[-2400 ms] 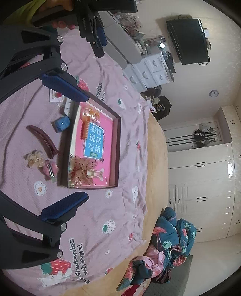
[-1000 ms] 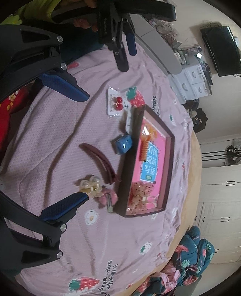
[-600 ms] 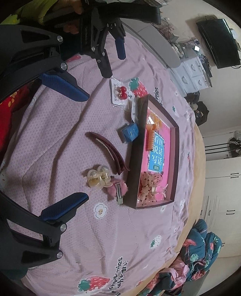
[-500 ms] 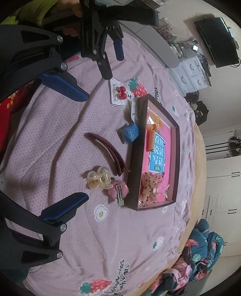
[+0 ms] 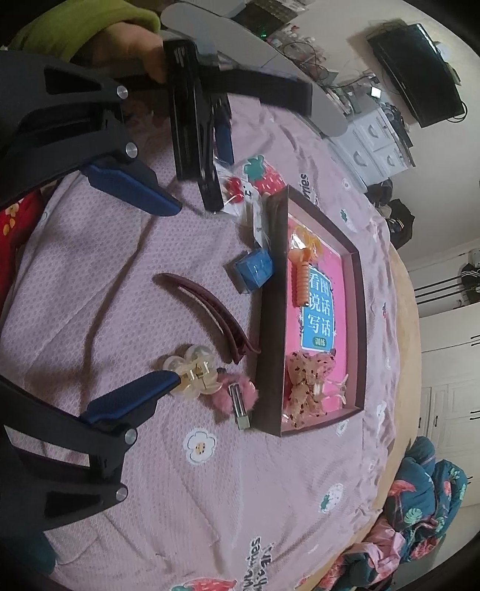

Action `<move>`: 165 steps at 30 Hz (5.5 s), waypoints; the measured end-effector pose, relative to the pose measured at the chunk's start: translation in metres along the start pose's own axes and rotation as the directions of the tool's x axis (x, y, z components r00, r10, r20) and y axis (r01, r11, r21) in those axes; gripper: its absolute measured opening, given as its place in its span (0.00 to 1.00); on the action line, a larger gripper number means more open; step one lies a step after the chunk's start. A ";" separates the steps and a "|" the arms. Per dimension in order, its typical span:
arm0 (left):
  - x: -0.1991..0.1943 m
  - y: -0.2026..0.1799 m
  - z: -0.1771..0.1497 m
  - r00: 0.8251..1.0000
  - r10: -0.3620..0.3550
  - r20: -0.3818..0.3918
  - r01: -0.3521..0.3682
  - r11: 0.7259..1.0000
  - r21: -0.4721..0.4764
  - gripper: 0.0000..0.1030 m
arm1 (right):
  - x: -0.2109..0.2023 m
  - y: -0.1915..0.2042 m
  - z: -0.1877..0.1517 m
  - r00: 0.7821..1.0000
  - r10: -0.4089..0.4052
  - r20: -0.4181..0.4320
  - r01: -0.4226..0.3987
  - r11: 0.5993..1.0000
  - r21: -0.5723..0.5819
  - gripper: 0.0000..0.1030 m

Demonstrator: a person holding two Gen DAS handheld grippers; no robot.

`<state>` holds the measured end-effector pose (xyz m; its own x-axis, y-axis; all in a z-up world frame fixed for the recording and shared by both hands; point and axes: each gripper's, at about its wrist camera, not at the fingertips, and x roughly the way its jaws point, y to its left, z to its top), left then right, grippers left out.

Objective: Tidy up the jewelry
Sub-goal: 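Grasp the maroon hair clip with the right tool while the left tool approaches the red bead packet, then grasp the red bead hair tie packet with the left tool while the right tool lifts the maroon clip, then lower the bead packet into the box with the left tool while the right places the maroon clip, then open and withdraw both tools from the box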

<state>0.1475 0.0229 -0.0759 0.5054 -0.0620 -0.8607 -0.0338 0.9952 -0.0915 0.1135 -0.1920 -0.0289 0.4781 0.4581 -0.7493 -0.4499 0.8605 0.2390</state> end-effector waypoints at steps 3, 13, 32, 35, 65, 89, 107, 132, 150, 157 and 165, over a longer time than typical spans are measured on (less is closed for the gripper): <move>0.008 -0.006 0.007 0.999 0.032 -0.001 -0.032 0.999 0.041 0.76 | 0.007 -0.001 0.005 1.000 0.019 -0.014 -0.019 1.000 0.018 0.72; -0.003 0.010 0.009 0.999 -0.006 0.033 0.005 1.000 0.016 0.41 | 0.064 -0.005 0.028 0.991 0.023 -0.134 -0.008 0.994 0.108 0.37; -0.029 0.008 -0.011 0.992 -0.108 0.065 0.107 0.994 0.021 0.01 | 0.053 -0.003 0.021 0.999 0.016 -0.051 -0.013 0.997 0.072 0.09; -0.033 0.006 -0.016 0.991 -0.120 0.064 0.118 0.993 0.029 0.00 | 0.044 -0.002 0.019 0.999 0.022 -0.033 -0.020 0.998 0.061 0.09; -0.005 -0.046 -0.012 0.999 -0.035 -0.026 0.042 0.925 0.377 0.60 | -0.020 -0.011 0.039 0.993 0.063 0.105 -0.069 0.996 0.050 0.09; -0.093 -0.032 0.070 0.965 -0.093 0.245 0.032 0.970 0.242 0.35 | -0.032 -0.040 0.126 0.975 0.027 0.222 -0.038 0.998 0.045 0.09; -0.038 -0.016 0.152 0.964 -0.076 0.256 0.053 0.994 0.094 0.36 | 0.010 -0.060 0.151 0.984 -0.002 0.179 -0.003 1.000 0.029 0.09; 0.044 -0.026 0.142 0.990 -0.061 0.127 0.042 0.988 0.150 0.36 | 0.108 -0.057 0.127 1.000 0.000 -0.009 0.000 1.000 0.000 0.09; 0.047 -0.032 0.136 0.993 -0.058 0.099 0.041 0.985 0.167 0.37 | 0.104 -0.058 0.114 1.000 0.005 -0.008 -0.004 0.999 0.045 0.33; 0.035 -0.033 0.134 0.992 -0.075 0.106 0.058 0.986 0.158 0.45 | 0.064 -0.066 0.112 0.997 -0.009 0.072 0.002 0.996 0.089 0.52; 0.003 -0.035 0.126 0.985 -0.086 0.151 0.062 0.986 0.153 0.62 | 0.025 -0.072 0.107 0.987 -0.032 0.154 0.013 0.992 0.125 0.66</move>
<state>0.2591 -0.0026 -0.0119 0.6309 -0.1348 -0.7640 0.1299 0.9892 -0.0673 0.2387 -0.2187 0.0007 0.6032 0.4588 -0.6525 -0.3458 0.8875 0.3045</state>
